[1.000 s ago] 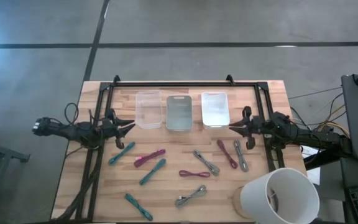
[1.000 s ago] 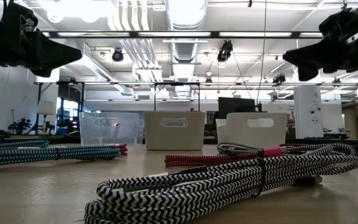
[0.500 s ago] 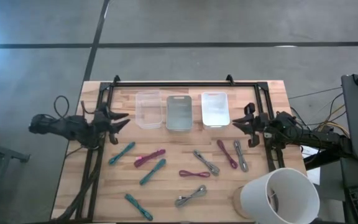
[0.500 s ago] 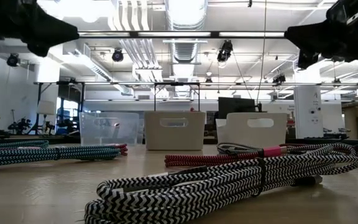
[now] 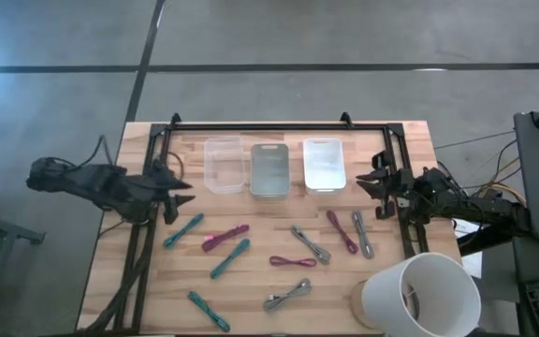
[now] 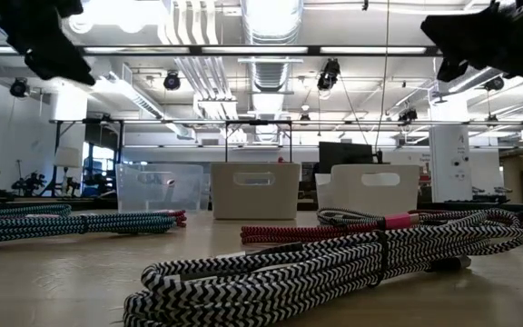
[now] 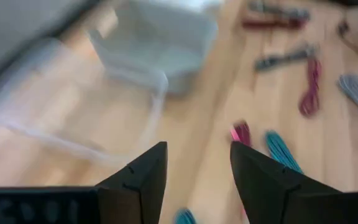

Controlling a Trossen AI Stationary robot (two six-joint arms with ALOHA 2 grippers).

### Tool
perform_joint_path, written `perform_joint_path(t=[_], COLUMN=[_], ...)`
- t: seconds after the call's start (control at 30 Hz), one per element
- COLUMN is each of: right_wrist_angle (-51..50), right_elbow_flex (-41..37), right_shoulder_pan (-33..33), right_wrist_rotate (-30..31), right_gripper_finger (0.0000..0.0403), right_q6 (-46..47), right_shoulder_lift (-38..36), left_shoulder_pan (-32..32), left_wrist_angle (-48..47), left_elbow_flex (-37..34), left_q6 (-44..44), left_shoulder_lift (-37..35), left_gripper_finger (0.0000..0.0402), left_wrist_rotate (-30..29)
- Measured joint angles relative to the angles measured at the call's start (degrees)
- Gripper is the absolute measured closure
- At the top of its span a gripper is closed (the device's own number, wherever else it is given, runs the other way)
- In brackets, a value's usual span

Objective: Pick & Place USB Port
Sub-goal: Put the top blue charger cable into the transparent bin

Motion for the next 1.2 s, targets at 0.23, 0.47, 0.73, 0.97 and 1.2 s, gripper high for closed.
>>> perform_joint_path(t=[0.23,0.47,0.73,0.97,1.2], right_wrist_angle=[-0.4,-0.5,-0.5,-0.6,-0.5], right_elbow_flex=[0.0,3.0,6.8,9.2,12.2], right_shoulder_pan=[0.0,0.0,0.0,0.0,0.0], right_wrist_rotate=[0.5,2.6,2.6,2.6,2.6], right_gripper_finger=[0.0347,0.0311,0.0274,0.0266,0.0267], right_q6=[3.0,3.2,2.8,2.3,2.1], right_shoulder_lift=[5.5,12.2,21.8,29.3,35.1], left_shoulder_pan=[0.0,0.0,0.0,0.0,0.0], left_wrist_angle=[-0.6,-1.0,-1.0,1.5,13.1], left_elbow_flex=[-3.4,-6.3,-11.2,-15.4,-21.9], left_q6=[-9.9,-13.2,-17.7,-19.2,-19.2], left_shoulder_lift=[7.0,11.8,14.8,15.7,15.8], left_gripper_finger=[0.022,0.022,0.022,0.022,0.022], left_wrist_rotate=[10.0,11.7,15.4,16.4,20.5])
